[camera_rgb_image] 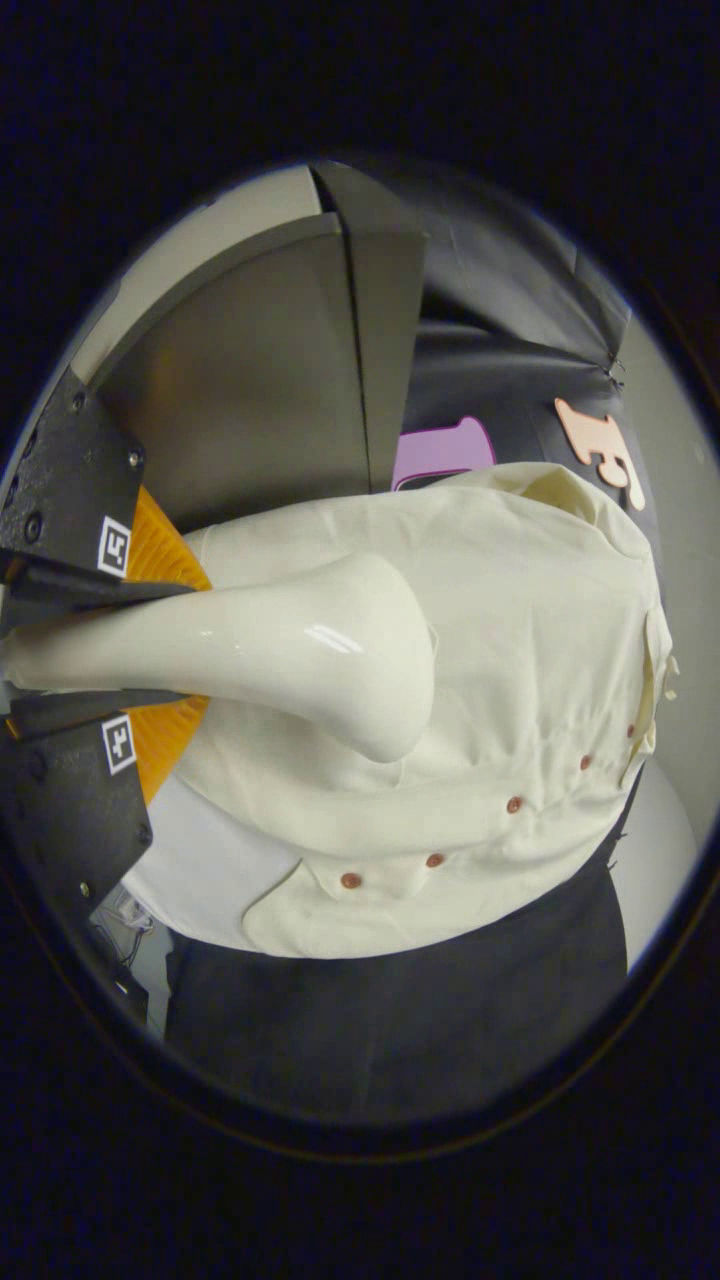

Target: Iron the clothes twice with a garment steamer, once on the left side and once on the right side.

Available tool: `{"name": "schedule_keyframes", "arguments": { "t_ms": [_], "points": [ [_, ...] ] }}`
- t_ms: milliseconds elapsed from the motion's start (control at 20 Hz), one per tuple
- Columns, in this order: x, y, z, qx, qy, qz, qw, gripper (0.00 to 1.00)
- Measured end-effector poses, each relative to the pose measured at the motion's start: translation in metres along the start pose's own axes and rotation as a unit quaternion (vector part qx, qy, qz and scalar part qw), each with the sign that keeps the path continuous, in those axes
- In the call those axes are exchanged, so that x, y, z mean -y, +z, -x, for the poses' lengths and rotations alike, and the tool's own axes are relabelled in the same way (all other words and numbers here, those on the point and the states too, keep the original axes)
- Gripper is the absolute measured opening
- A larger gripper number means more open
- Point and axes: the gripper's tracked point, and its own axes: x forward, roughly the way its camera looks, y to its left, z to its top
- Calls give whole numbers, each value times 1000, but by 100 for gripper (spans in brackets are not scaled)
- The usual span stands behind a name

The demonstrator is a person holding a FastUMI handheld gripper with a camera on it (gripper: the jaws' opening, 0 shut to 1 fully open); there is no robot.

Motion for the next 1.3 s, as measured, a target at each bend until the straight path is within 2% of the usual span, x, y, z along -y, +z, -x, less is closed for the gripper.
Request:
{"name": "schedule_keyframes", "arguments": {
  "t_ms": [650,750,950,1100,1300],
  "points": [
    [12,-71,12,-22,4,-27,999,36],
    [14,-70,17,6,5,-44,999,36],
    [17,-100,29,-35,-7,-14,999,36],
    [12,-97,33,-28,-6,-26,999,36],
    [7,-75,57,-20,-10,-4,1000,36]
  ]
}}
